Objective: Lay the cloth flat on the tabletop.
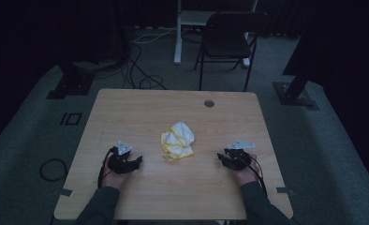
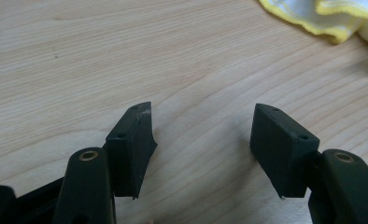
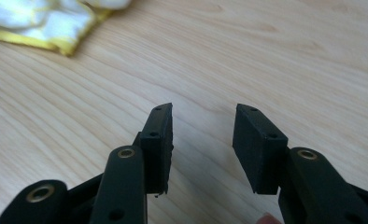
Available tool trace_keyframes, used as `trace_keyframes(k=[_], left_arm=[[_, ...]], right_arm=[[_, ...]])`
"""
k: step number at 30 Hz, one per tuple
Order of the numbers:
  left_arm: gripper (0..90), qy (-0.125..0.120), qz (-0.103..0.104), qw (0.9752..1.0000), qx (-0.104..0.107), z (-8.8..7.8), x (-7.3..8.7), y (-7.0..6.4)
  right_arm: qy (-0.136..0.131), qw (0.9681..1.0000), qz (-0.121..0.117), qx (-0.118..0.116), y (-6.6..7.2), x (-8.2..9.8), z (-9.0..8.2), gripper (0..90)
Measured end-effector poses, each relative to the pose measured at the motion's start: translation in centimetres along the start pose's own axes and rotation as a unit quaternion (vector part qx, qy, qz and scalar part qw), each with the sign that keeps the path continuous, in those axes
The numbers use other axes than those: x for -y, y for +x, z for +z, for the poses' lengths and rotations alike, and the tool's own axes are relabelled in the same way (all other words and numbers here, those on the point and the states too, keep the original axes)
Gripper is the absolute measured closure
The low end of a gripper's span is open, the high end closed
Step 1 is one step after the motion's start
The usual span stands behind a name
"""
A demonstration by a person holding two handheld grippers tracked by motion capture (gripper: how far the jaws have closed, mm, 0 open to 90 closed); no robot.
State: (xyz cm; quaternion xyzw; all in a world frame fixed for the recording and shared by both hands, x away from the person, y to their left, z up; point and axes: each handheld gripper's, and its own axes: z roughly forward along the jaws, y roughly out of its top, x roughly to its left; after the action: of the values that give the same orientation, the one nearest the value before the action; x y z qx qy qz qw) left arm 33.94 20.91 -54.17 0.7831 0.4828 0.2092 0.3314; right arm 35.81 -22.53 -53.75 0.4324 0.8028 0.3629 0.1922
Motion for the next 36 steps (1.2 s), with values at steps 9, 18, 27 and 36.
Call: trace_keyframes(k=[9, 18, 27, 36], left_arm=[[40.0, -0.004, 0.02, 0.9995, 0.023, -0.1, -0.6, -1.3], [40.3, -0.007, 0.038, 0.9985, 0.039, 0.2, -1.0, -2.4], [42.8, -0.012, 0.038, 0.9975, 0.058, 0.5, -1.4, -3.3], [48.5, -0.005, 0.04, 0.9972, 0.063, 1.1, -1.6, -3.4]], right_arm=[[-0.016, 0.9995, -0.018, -0.018, 1.3, -1.2, -0.6, 65.7], [-0.03, 0.9986, -0.024, -0.036, 2.5, -2.5, -0.6, 64.5], [-0.035, 0.9971, -0.046, -0.049, 4.1, -3.9, -0.1, 69.4], [-0.035, 0.9952, -0.067, -0.062, 5.8, -5.2, 0.8, 70.5]])
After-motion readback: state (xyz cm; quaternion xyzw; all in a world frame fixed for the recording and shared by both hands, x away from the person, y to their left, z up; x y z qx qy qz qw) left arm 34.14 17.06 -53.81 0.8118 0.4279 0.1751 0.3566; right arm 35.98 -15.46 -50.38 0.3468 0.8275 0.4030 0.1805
